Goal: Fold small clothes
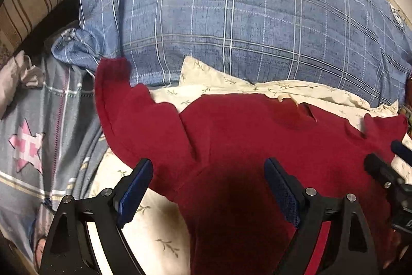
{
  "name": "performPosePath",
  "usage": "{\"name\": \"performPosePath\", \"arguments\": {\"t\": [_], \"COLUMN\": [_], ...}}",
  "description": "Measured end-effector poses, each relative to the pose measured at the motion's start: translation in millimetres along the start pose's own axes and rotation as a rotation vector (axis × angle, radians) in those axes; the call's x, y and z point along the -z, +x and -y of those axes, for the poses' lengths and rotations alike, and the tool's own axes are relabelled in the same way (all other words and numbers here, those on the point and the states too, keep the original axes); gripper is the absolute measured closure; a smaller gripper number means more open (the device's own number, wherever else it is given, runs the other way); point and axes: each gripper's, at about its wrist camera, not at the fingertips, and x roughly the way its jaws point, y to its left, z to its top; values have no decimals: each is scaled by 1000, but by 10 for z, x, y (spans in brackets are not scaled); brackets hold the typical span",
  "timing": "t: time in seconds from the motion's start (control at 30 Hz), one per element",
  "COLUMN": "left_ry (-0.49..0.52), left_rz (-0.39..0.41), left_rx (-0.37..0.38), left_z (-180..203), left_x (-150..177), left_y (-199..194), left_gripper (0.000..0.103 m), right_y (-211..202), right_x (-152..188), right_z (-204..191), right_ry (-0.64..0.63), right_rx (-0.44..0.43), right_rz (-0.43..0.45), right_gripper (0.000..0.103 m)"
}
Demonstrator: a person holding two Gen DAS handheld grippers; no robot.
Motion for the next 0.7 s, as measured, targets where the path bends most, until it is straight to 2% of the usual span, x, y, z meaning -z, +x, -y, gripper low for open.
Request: {"name": "performPosePath", "arguments": {"t": [0.2, 0.47, 0.7], "left_ry": [17, 45, 30], "left_rz": [9, 24, 30], "left_rx": [-17, -19, -20], "left_z": [-6, 66, -13], "left_x": [19, 72, 92], "left_y": [165, 252, 240], "left_gripper": [15, 15, 15], "right_y": [232, 317, 346], "right_x": [51, 53, 61], "right_z": [33, 21, 39], "right_ry": [44, 30, 36], "right_rx": [-22, 1, 8], "right_rz": [-24, -14, -1], "right_gripper": [0, 0, 0]}}
